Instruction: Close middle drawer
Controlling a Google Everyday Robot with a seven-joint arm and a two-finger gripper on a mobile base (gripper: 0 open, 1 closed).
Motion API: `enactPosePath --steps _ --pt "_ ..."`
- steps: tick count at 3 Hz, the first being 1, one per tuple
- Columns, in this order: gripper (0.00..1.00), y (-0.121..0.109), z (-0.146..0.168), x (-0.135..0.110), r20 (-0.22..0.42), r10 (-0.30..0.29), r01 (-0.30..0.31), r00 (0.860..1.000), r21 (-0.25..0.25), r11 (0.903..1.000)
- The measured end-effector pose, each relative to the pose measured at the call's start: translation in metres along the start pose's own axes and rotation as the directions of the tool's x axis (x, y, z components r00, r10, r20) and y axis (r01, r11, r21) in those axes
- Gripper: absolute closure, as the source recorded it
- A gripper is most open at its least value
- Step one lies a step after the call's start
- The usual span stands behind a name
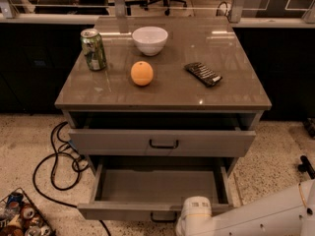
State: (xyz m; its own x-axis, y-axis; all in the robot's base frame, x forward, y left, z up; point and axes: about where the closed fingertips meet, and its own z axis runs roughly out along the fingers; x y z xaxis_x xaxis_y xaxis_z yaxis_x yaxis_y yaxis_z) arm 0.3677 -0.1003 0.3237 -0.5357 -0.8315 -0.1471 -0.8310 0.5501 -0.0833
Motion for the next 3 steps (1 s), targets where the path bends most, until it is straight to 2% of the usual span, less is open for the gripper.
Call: enactPosePath --steps 1,2,3 --pt "1.00 0.001 0.000 0.000 0.000 0.000 0.000 1.000 0.000 1.0000" --pt "1.00 -0.036 -0.009 0.003 -0.008 0.069 -0.068 0.998 0.079 0.9945" --pt "1.00 -0.057 -0.017 0.008 -0.014 0.109 -0.106 0.994 0.127 0.9861"
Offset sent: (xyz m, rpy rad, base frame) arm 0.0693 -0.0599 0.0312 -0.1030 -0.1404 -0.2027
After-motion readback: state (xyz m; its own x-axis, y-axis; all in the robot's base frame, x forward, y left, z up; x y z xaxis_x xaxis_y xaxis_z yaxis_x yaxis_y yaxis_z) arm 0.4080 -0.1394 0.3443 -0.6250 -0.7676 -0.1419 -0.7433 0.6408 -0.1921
